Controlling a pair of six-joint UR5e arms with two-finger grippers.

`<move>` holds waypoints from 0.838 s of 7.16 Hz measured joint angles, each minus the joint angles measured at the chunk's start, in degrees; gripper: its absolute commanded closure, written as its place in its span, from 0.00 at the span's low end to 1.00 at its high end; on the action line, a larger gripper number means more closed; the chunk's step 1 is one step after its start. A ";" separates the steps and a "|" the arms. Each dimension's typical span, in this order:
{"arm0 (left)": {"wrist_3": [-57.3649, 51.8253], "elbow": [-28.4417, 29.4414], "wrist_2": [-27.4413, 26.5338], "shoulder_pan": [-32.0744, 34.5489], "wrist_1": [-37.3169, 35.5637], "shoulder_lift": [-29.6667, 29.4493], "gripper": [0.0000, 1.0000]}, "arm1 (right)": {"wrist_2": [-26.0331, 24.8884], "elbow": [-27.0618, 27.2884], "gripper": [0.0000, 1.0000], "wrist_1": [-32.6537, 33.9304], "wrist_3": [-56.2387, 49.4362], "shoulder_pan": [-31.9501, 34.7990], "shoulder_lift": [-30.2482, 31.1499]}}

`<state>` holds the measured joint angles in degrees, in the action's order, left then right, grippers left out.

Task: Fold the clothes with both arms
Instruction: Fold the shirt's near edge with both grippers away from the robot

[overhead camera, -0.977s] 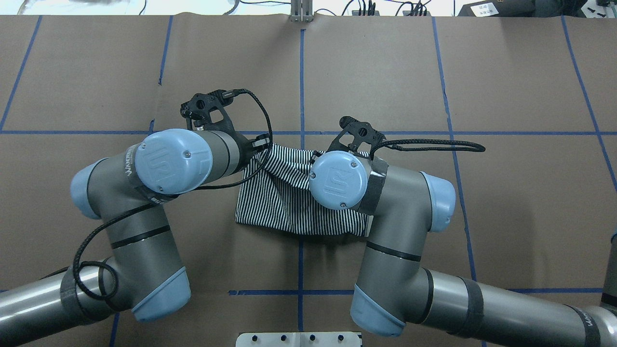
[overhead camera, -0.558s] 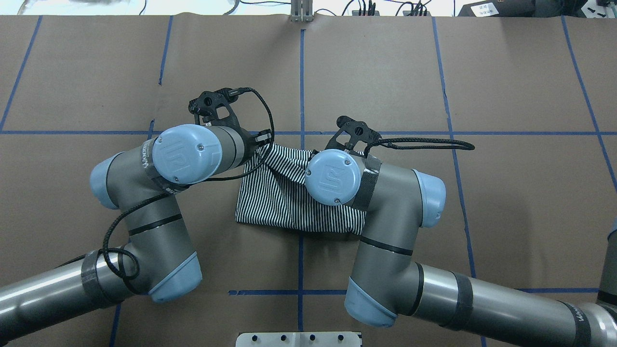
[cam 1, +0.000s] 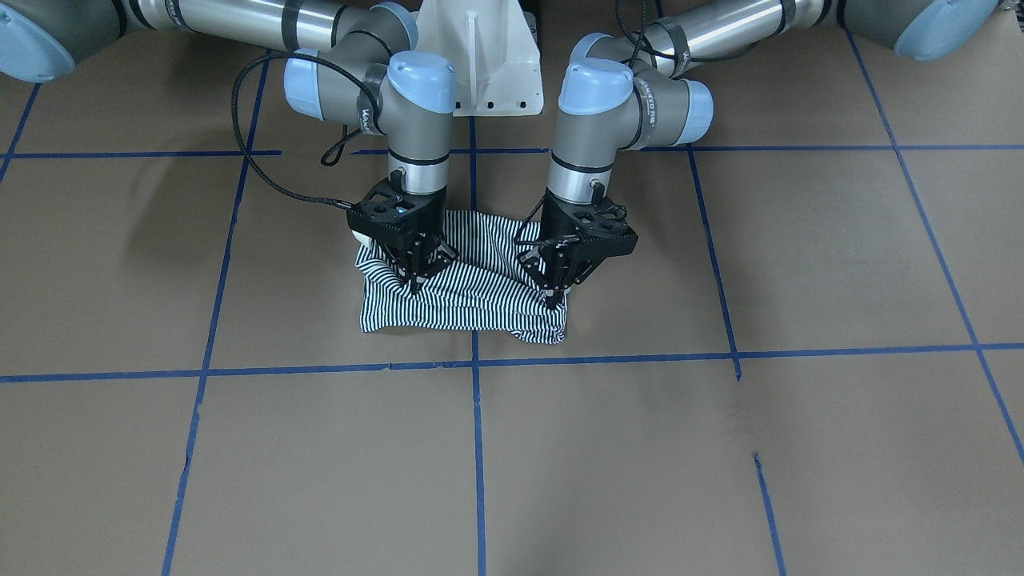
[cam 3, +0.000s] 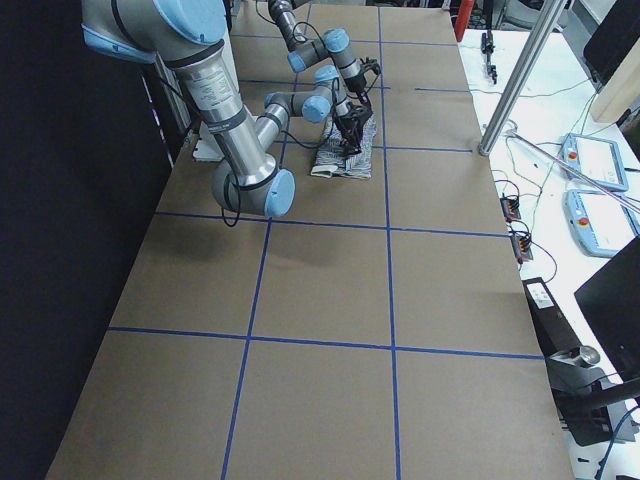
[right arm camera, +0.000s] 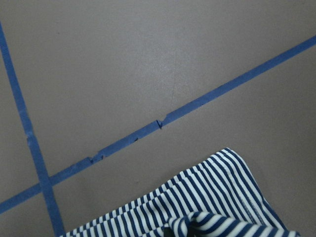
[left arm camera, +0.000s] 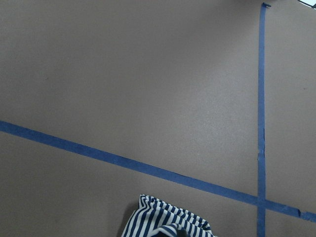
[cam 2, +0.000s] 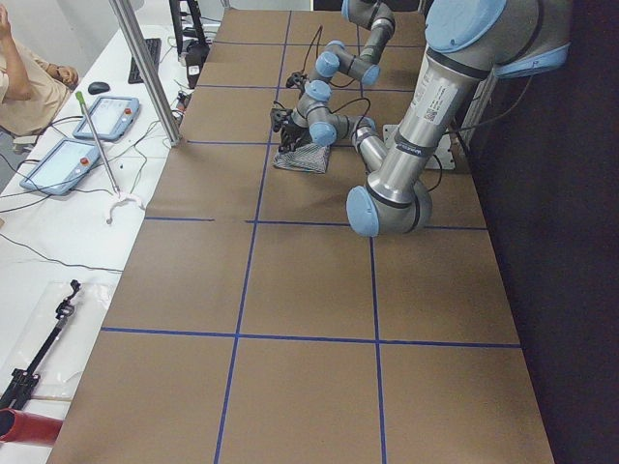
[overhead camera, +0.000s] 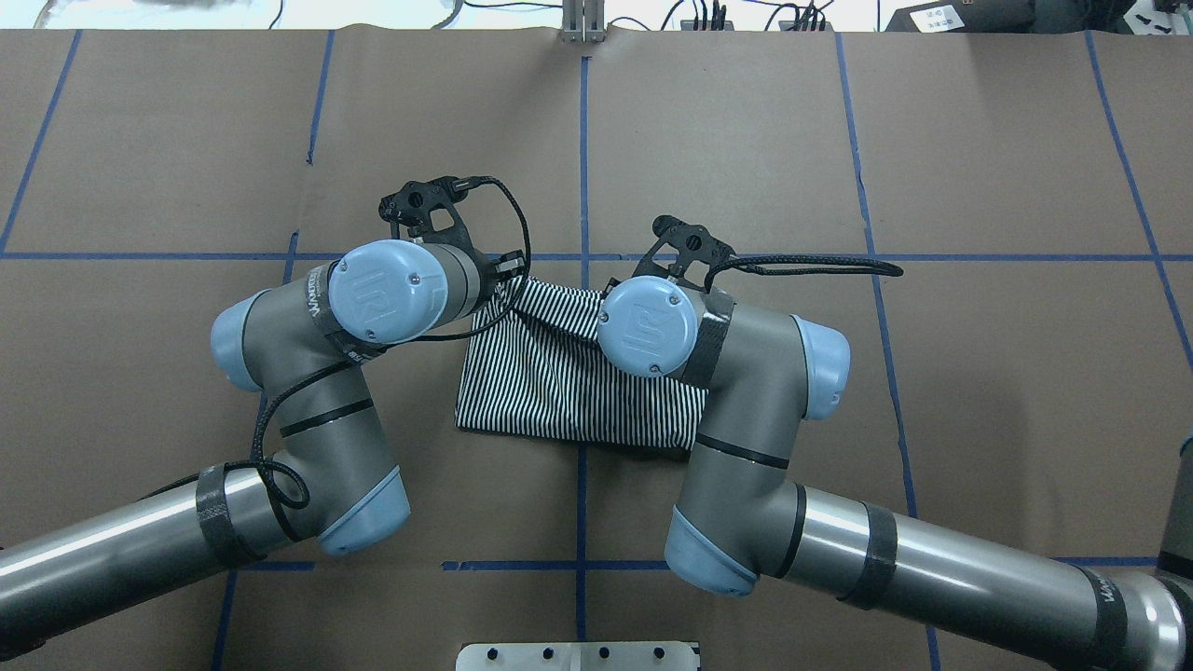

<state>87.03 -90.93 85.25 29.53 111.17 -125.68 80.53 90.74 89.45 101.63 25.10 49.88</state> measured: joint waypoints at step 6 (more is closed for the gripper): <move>-7.46 -1.48 2.41 1.56 0.02 0.41 0.00 | 1.12 -2.08 0.00 -0.13 -7.53 2.24 -0.99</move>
<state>79.57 -92.41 87.66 31.09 111.19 -125.27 81.65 88.66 89.33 94.10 27.34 48.89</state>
